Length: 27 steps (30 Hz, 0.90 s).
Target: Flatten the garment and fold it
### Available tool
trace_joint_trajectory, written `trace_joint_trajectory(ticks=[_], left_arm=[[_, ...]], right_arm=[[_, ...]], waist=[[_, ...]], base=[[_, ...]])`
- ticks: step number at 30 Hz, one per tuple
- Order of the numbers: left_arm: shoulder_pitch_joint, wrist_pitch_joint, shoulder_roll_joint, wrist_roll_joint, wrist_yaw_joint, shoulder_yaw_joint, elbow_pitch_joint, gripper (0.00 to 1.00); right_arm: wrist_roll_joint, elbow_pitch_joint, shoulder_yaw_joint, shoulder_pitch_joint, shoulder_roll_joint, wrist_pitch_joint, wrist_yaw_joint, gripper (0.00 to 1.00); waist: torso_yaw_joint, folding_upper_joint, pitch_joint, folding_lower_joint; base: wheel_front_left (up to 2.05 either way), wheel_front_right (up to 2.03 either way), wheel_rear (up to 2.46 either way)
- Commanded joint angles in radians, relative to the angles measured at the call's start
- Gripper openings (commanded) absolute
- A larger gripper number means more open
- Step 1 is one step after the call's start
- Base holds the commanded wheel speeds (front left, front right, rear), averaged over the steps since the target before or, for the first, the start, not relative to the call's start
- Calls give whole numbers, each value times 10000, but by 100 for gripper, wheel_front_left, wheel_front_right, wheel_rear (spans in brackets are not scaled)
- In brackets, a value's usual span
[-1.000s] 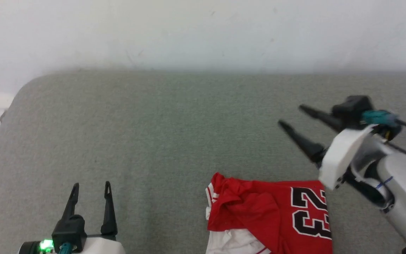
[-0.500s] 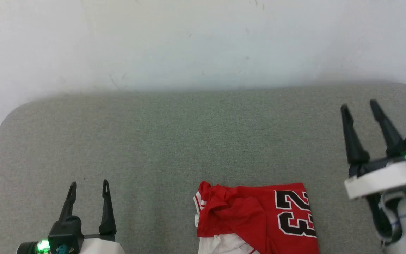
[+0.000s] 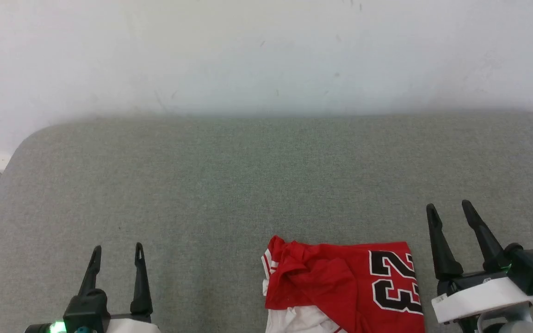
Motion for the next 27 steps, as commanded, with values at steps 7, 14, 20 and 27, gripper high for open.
trace_joint_trajectory(ticks=[7, 14, 20, 27], left_arm=[[37, -47, -43, 99, -73, 41, 78, 100], [-9, -47, -81, 37, -74, 59, -128, 100], [-60, -47, -108, -3, -81, 114, -162, 100], [-104, -47, -154, -36, -124, 95, -127, 100]], right_arm=[[-284, -173, -108, 133, 33, -53, -7, 100], [-289, -647, -252, -344, -256, 99, -7, 100], [-21, -1359, -100, -1750, -1099, 1211, -7, 100], [794, -838, 1132, -2753, -2522, 5427, -7, 100]], waist=[[20, 0, -18, 0], [26, 0, -20, 0], [-26, 0, 10, 0], [33, 0, 70, 0]], base=[[0, 0, 0], [0, 0, 0], [0, 0, 0], [0, 0, 0]])
